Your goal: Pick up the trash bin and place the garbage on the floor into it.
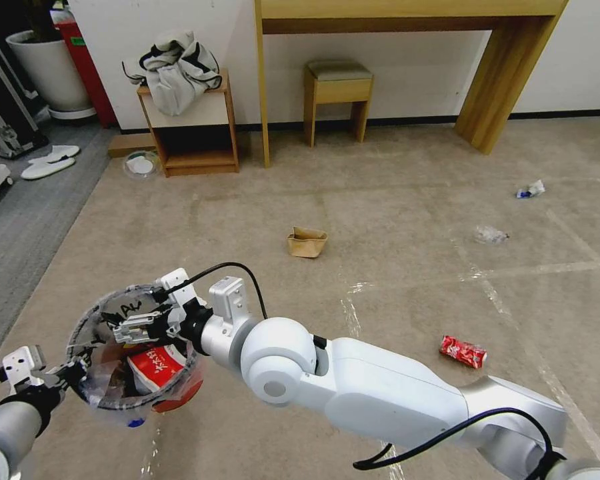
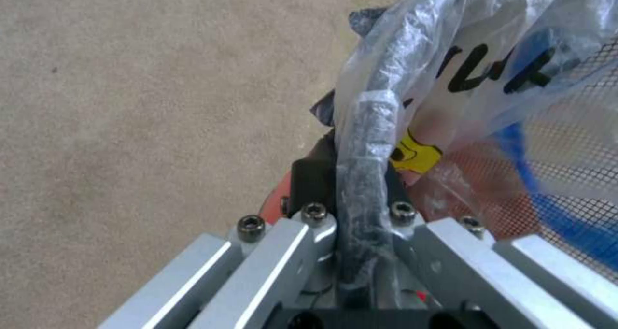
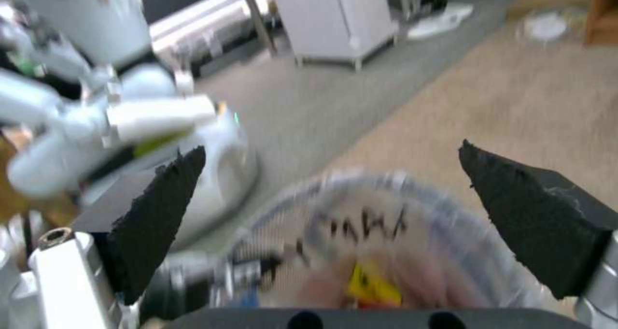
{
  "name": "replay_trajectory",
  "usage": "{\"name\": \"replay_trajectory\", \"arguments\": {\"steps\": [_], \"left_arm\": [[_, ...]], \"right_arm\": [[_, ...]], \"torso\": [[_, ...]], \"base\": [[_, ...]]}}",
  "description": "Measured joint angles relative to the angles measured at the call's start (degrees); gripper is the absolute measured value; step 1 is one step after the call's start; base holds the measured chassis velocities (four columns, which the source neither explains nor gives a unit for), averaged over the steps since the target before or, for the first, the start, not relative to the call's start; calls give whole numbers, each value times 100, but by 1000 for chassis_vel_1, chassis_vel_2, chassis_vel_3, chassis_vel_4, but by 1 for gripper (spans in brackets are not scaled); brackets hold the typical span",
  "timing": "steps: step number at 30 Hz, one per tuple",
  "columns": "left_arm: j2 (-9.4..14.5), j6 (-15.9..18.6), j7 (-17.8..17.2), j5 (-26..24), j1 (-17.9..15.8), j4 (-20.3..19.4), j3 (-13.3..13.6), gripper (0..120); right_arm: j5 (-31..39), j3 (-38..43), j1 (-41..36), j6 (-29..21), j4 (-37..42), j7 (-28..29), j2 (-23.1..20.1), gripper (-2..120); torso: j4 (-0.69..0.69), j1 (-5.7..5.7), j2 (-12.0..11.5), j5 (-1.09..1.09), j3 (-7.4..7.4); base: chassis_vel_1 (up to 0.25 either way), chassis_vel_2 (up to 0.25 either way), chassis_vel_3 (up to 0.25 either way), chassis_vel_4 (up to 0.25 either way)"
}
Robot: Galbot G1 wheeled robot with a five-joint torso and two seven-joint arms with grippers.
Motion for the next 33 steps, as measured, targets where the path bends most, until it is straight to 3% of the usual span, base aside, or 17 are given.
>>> {"name": "replay_trajectory", "arguments": {"steps": [6,11,19,23,33], "left_arm": [[-7,2,6,0,-30,22,2,0],[13,4,9,30,-69,65,-5,0],[-6,7,11,76,-81,82,3,0],[-80,8,31,150,-92,82,3,0],[-248,8,77,272,-124,49,58,0]], "right_arm": [[-6,630,-136,335,172,-458,-201,100],[-264,1779,-616,928,382,-1287,-829,100],[-447,2806,-1145,1175,705,-1569,-1502,100],[-1260,3558,-1651,1625,667,-1653,-1829,100],[-2785,5118,-2980,2370,490,-1500,-1915,100]], "torso": [[1,0,0,0,0],[-2,0,0,2,0],[-2,0,0,3,0],[2,0,0,2,0],[-2,0,0,2,0]], "base": [[0,0,0,0],[0,0,0,0],[0,0,0,0],[0,0,0,0],[0,0,0,0]]}}
